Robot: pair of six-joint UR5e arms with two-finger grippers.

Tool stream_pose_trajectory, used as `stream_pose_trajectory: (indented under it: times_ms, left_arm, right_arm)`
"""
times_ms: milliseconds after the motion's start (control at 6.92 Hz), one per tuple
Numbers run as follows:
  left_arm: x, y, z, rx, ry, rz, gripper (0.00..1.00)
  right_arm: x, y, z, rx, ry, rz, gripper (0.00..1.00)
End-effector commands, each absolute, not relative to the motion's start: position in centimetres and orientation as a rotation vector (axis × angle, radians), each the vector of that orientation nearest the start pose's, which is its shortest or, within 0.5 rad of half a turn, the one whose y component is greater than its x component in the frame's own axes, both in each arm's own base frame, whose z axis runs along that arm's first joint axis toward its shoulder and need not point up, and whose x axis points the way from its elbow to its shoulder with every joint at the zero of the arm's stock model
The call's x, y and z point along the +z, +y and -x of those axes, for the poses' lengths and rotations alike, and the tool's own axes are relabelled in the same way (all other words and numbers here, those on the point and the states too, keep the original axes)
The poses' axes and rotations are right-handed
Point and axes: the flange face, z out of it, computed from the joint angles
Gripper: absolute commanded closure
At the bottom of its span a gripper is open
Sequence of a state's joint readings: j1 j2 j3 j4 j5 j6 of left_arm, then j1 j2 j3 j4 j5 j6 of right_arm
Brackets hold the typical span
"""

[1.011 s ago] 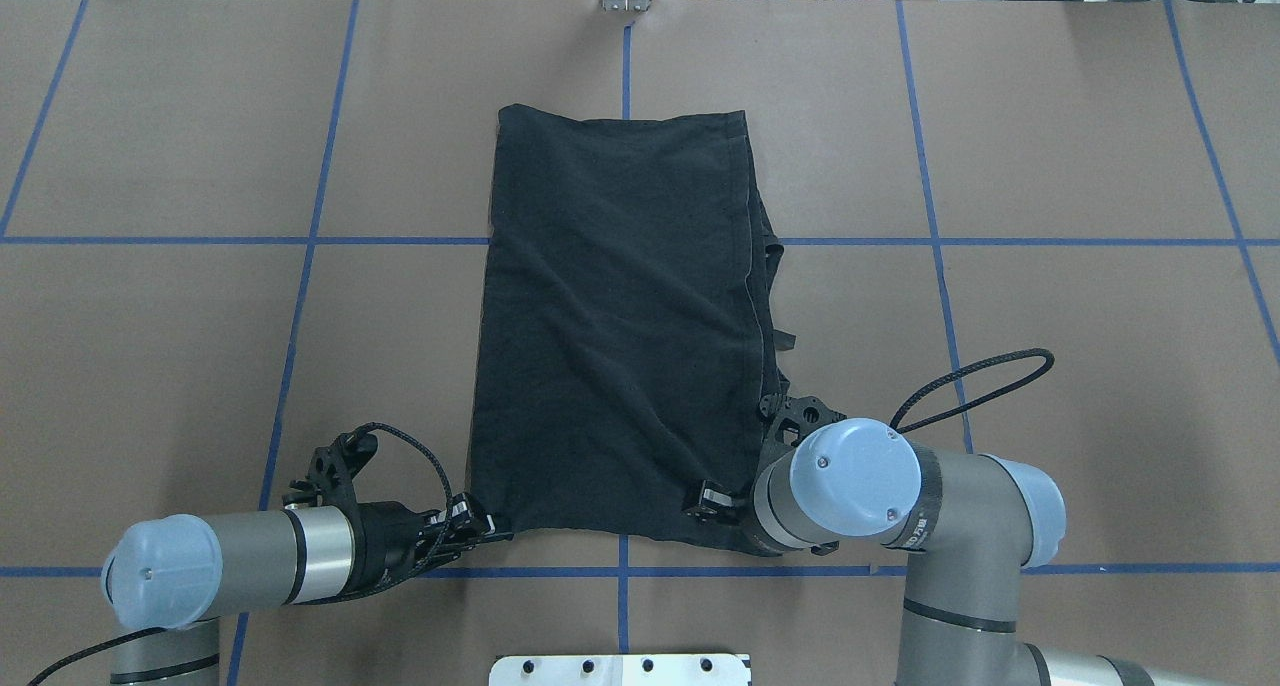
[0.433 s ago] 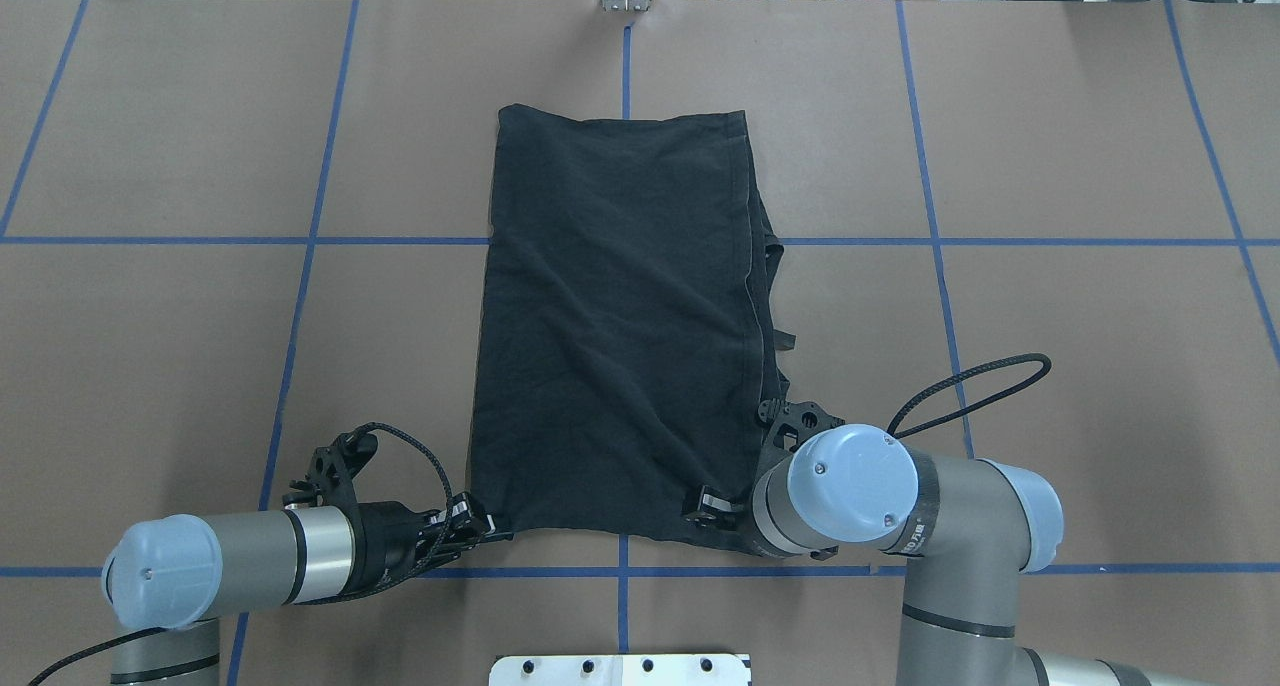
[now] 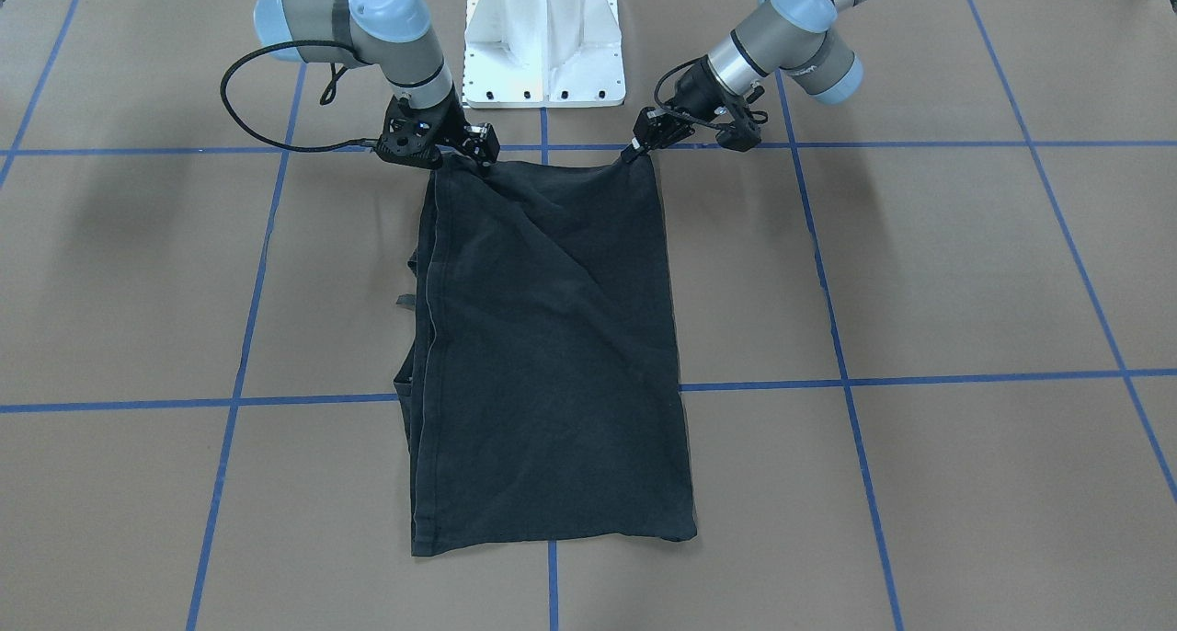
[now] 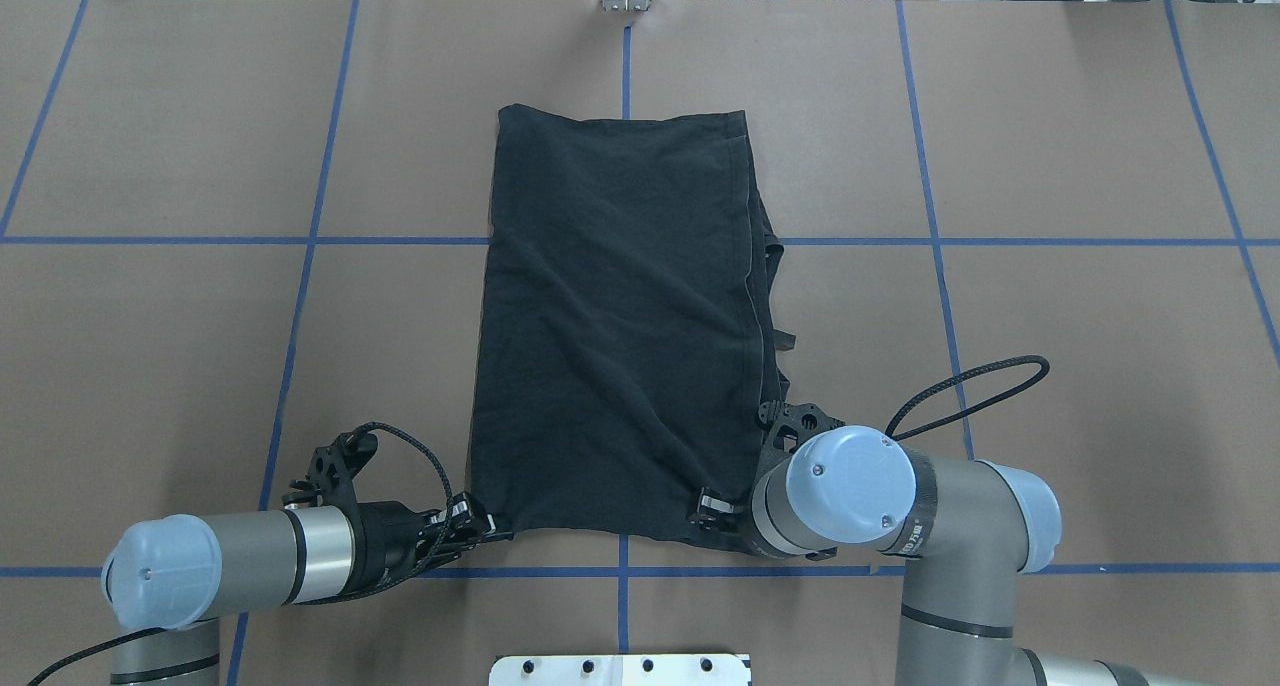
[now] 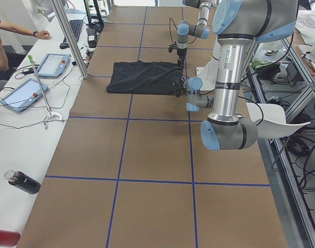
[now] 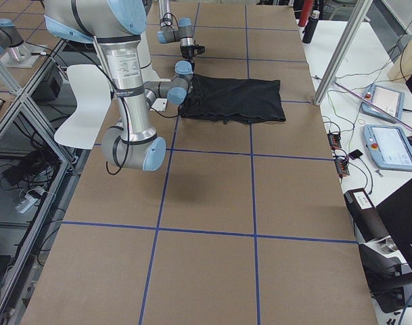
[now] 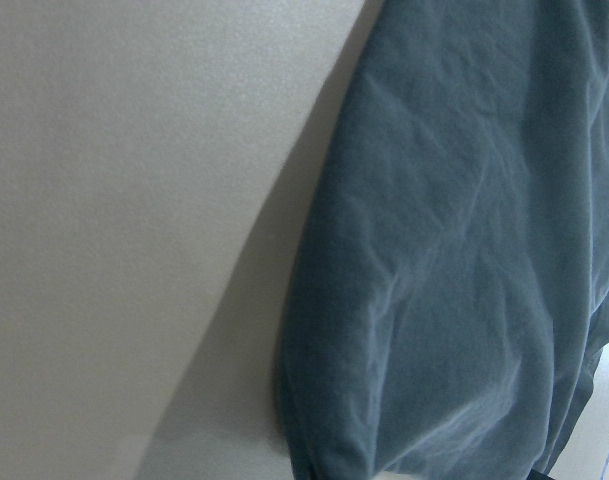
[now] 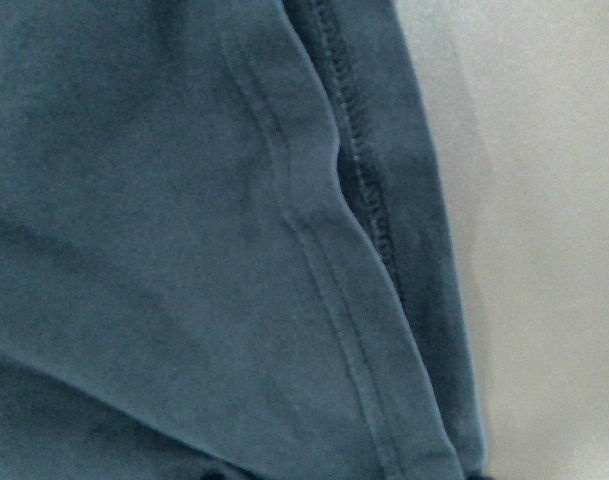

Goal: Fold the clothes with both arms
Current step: 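Grasp the shirt's two near corners with the left and right grippers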

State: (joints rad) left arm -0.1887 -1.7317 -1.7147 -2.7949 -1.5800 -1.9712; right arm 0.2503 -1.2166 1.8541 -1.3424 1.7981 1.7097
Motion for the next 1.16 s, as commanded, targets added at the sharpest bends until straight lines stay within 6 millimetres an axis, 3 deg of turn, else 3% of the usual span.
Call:
stream_pose_trajectory:
  times_ms: [0, 144, 289, 578, 1011]
  left_arm:
    - [36.9, -23.3, -51.1, -0.463, 1.537, 0.17, 1.0]
    - [37.2, -23.2, -51.1, -0.462, 1.532, 0.17, 1.0]
    - [37.2, -23.2, -51.1, -0.462, 1.532, 0.17, 1.0]
    - [37.1, -23.2, -51.1, -0.461, 1.533, 0.169, 1.0]
    - [36.2, -23.5, -50.7, -0.46, 1.552, 0.169, 1.0]
  right_arm:
    - [31.3, -25.6, 55.5, 0.264, -0.88, 0.165, 0.72]
    - [31.1, -25.6, 55.4, 0.264, -0.885, 0.164, 0.92]
    - [30.8, -25.6, 55.3, 0.264, -0.894, 0.163, 0.99]
    - [29.5, -26.1, 55.7, 0.268, -0.912, 0.159, 1.0]
    - [29.2, -26.3, 55.5, 0.272, -0.918, 0.157, 1.0]
